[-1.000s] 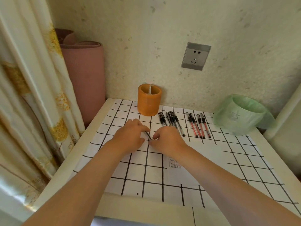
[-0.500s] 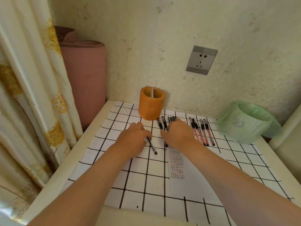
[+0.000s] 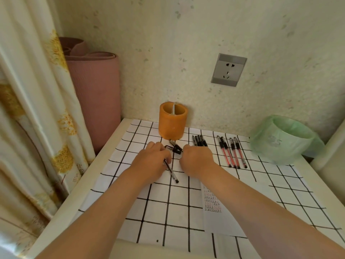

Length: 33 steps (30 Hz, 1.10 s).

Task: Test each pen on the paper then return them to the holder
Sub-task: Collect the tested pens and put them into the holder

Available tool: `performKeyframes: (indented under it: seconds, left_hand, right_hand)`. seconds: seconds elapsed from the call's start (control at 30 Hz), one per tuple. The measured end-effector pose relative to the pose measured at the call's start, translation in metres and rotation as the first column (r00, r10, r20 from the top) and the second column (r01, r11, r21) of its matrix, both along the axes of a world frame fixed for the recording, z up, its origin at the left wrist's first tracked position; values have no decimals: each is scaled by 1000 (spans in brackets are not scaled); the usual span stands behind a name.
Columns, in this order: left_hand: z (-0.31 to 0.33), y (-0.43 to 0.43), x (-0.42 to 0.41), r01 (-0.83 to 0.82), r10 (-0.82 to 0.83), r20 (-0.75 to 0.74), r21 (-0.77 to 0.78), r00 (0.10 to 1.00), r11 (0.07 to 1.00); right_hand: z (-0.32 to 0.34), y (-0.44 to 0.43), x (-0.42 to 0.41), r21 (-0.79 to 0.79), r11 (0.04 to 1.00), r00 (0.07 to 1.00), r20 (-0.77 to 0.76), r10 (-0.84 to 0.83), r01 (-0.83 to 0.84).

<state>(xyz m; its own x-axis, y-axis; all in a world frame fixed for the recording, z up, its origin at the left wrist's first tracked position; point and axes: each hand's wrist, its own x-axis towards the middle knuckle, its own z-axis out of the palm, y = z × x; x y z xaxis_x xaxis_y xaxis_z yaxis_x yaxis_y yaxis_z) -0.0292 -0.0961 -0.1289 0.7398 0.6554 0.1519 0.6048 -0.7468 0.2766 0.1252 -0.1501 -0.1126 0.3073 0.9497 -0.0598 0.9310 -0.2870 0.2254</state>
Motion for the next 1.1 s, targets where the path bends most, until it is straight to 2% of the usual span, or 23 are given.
performKeyframes:
  seconds: [0.13,0.27,0.37,0.47,0.57,0.7,0.83,0.9,1.0,1.1]
  left_hand:
    - [3,-1,-7,5,-5,-10,11,1000,1000]
    - [8,-1,-15,-23,23,6,89,1000,996]
    - [10,1,-20,-29,27,20,94,999,995]
    - [7,3,-24,1,-1,62,11,998,1000]
    - [7,5,-27,-6,6,3,-116,1000,993]
    - [8,8,-28,-26,19,-93,-77,995,997]
    - [13,9,-31,-41,31,-138,-68,990,997]
    - [15,8,-32,-57,45,-168,-71,985,996]
    - [18,7,-34,-82,61,-140,-150,988,985]
    - [28,8,-39,-122,121,-24,-297,992,947]
  right_hand:
    - [2,-2,-5,26,994,993,-52,107,-106]
    - [5,-7,-20,13,983,976,-114,185,-184]
    - [-2,-9,-27,81,971,958,-162,236,-225]
    - [-9,-11,-32,167,948,922,-239,304,-270]
    - [-8,-15,-34,171,942,903,-279,327,-288]
    - [-4,-18,-33,80,934,912,-202,358,-348]
    - [-4,-25,-42,24,915,915,-10,403,-403]
    - [-5,-29,-43,9,906,906,24,423,-423]
    - [-2,-29,-35,15,916,906,-139,399,-400]
    - [5,-30,-25,51,927,867,-338,365,-371]
